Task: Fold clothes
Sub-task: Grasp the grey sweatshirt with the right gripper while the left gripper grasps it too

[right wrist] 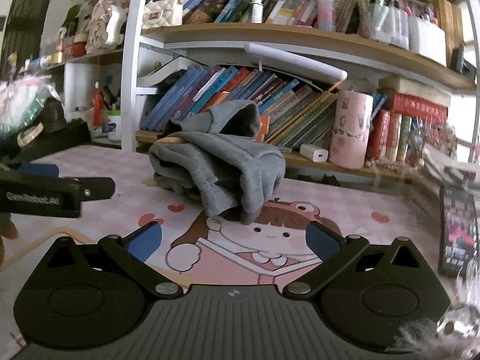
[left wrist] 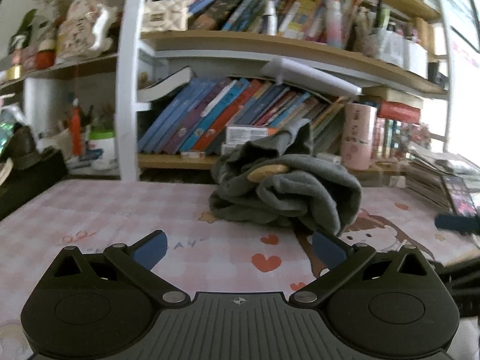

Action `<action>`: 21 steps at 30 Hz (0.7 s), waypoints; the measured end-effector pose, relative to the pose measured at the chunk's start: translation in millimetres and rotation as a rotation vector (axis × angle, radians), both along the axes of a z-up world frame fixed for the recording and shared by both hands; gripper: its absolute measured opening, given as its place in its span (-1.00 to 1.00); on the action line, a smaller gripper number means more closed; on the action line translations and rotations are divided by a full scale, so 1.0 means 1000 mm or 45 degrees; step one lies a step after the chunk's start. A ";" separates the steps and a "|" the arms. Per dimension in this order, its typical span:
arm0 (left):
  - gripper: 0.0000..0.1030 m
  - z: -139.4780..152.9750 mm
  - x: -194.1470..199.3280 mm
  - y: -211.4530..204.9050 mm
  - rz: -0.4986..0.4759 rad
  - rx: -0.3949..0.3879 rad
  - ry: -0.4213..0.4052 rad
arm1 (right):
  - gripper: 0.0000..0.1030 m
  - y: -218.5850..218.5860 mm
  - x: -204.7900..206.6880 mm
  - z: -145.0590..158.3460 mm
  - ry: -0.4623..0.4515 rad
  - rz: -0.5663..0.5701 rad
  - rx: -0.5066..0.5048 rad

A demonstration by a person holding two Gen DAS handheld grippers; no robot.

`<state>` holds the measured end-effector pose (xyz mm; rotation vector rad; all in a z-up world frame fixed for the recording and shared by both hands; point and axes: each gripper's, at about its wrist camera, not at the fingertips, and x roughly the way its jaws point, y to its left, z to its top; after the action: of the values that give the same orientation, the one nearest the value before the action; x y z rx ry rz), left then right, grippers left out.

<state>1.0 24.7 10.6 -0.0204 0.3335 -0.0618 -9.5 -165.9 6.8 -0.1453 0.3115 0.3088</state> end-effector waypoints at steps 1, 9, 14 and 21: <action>1.00 0.001 0.002 0.002 -0.018 0.014 0.002 | 1.00 0.001 0.006 0.002 0.014 0.021 -0.023; 1.00 0.000 0.015 0.025 -0.044 -0.127 -0.025 | 0.85 0.031 0.064 0.026 0.006 0.104 -0.209; 1.00 -0.004 0.015 0.040 -0.086 -0.278 -0.031 | 0.42 0.065 0.122 0.030 0.013 0.064 -0.428; 0.99 -0.004 0.015 0.048 -0.138 -0.378 -0.040 | -0.81 0.058 0.138 0.075 0.249 0.298 0.066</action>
<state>15.6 72.6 6.9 -0.2953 0.2914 -0.2185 128.5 -108.1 81.6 -0.1007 0.4811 0.5640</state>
